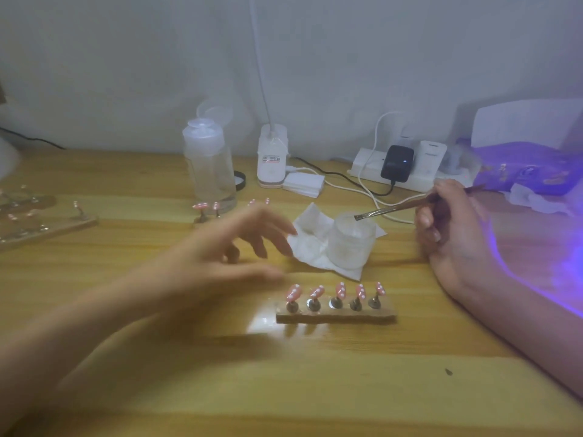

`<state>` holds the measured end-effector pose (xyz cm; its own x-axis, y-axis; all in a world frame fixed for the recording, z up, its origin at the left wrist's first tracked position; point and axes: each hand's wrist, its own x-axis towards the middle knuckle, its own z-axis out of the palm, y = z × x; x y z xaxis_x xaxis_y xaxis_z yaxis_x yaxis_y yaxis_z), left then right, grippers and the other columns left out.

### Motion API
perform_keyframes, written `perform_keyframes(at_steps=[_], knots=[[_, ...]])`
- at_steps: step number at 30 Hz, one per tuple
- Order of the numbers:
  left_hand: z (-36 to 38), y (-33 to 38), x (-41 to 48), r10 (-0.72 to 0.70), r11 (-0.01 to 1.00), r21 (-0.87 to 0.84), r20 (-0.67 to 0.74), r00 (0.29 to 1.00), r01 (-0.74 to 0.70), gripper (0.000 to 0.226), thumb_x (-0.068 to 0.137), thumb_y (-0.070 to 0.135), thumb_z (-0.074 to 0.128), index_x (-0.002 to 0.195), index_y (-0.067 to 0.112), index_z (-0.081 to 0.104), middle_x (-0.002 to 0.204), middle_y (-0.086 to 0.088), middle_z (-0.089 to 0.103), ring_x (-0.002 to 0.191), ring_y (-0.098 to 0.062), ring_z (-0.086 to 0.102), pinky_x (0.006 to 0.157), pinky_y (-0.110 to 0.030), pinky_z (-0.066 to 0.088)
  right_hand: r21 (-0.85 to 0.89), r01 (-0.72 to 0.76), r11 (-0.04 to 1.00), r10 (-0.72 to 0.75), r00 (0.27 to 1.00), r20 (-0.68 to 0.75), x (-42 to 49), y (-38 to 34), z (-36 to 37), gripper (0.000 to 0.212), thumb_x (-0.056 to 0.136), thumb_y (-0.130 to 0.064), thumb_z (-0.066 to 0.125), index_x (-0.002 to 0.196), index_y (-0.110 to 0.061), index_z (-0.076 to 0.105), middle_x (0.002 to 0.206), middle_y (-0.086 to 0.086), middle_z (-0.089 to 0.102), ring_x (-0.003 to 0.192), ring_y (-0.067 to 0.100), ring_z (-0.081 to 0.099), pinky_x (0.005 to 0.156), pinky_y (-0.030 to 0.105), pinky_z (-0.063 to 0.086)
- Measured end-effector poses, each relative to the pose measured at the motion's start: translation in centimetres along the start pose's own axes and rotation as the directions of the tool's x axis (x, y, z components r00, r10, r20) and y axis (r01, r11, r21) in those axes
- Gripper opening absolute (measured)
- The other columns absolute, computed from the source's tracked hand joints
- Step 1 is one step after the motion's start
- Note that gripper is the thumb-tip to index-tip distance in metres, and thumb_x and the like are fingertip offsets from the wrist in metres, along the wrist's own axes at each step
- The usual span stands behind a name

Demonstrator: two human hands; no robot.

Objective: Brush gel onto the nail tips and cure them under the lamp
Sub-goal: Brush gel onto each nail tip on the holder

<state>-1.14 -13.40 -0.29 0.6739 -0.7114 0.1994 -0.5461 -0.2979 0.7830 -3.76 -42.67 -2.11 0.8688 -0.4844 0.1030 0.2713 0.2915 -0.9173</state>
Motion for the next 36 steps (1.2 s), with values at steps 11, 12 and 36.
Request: perform_keyframes(at_steps=[11, 12, 36], knots=[[2.7, 1.3, 6.5, 0.019, 0.957, 0.286, 0.079, 0.997, -0.041, 0.1, 0.069, 0.045, 0.082, 0.142, 0.057, 0.015, 0.117, 0.028, 0.057, 0.107, 0.001, 0.048, 0.089, -0.012, 0.038, 0.041, -0.011, 0.999, 0.012, 0.999, -0.036, 0.3, 0.2, -0.2, 0.029, 0.099, -0.023, 0.052, 0.071, -0.019, 0.047, 0.043, -0.001, 0.043, 0.035, 0.009, 0.027, 0.038, 0.017, 0.021], [2.9, 1.2, 6.9, 0.017, 0.963, 0.267, 0.082, 0.997, -0.038, 0.102, 0.069, 0.043, 0.084, 0.143, 0.055, 0.015, 0.115, 0.027, 0.057, 0.105, 0.002, 0.049, 0.087, -0.01, 0.038, 0.044, -0.01, 0.999, 0.011, 0.999, -0.032, 0.4, 0.2, -0.2, 0.029, 0.099, -0.023, 0.051, 0.071, -0.019, 0.047, 0.043, -0.001, 0.042, 0.035, 0.009, 0.027, 0.037, 0.017, 0.021], [2.9, -1.5, 6.5, 0.025, 0.995, -0.091, -0.116, 0.993, -0.035, 0.093, 0.078, 0.026, 0.081, 0.148, 0.048, 0.023, 0.111, 0.009, 0.06, 0.113, -0.007, 0.061, 0.073, -0.019, 0.051, 0.091, -0.015, 0.996, 0.014, 1.0, 0.01, 0.3, -0.1, -0.3, 0.028, 0.1, -0.02, 0.047, 0.072, -0.019, 0.044, 0.044, -0.002, 0.043, 0.035, 0.009, 0.026, 0.039, 0.02, 0.02]])
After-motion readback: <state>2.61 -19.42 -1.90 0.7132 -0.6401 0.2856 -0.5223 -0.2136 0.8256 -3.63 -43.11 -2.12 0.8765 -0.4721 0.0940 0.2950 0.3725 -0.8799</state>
